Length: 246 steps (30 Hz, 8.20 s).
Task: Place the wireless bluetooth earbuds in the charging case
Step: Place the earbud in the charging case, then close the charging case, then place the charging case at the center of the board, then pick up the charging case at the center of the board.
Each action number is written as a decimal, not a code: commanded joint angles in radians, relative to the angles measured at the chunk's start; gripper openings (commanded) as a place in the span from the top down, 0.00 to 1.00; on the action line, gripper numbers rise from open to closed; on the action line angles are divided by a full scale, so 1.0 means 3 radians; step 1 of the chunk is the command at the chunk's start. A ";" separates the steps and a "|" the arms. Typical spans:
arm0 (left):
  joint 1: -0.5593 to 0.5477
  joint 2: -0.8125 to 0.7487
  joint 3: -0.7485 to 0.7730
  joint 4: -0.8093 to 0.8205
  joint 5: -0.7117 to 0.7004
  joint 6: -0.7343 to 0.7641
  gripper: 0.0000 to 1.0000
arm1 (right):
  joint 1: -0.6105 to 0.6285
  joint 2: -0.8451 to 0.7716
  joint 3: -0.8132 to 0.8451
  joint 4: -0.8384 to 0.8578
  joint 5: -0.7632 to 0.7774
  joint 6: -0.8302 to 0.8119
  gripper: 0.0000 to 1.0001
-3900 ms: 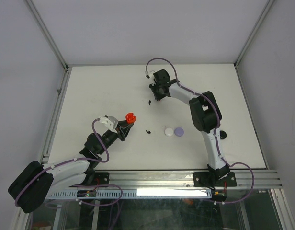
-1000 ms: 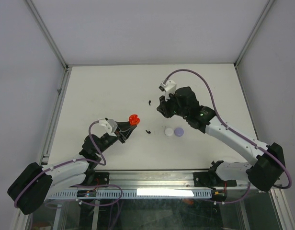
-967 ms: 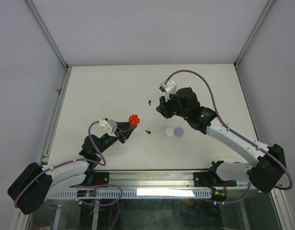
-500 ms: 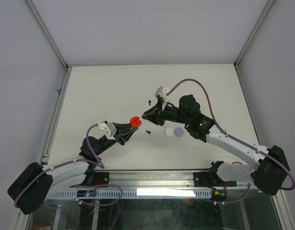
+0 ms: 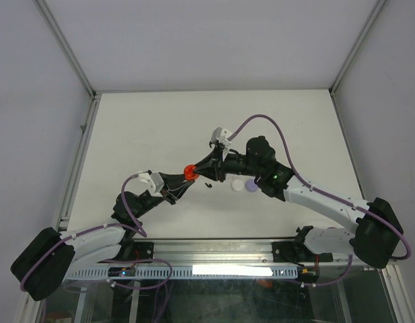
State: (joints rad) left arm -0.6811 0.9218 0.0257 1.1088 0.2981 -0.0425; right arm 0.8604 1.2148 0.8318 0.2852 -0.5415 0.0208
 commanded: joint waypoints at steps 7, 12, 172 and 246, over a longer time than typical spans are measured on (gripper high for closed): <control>-0.0017 -0.0095 -0.0050 0.0246 0.0112 -0.0086 1.00 | 0.0051 0.0032 -0.0065 0.0236 -0.0078 0.0009 0.89; -0.0017 -0.0097 -0.0047 0.0257 0.0165 -0.0088 1.00 | 0.0056 0.0062 -0.0083 0.0315 0.0041 -0.0089 0.90; -0.0019 0.0049 0.0099 0.0043 0.0144 -0.0308 1.00 | -0.0352 0.0507 0.0700 -0.0637 -0.1549 0.0480 0.27; -0.0147 0.1819 0.3094 -0.4177 -0.0905 -0.1425 0.12 | -0.1306 -0.0417 -0.0151 -0.2961 0.3249 0.2201 0.01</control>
State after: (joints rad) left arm -0.7322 1.5715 0.9653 -0.0803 0.1093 -0.5076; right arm 0.5560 1.0611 0.7559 -0.5083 0.3325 0.5632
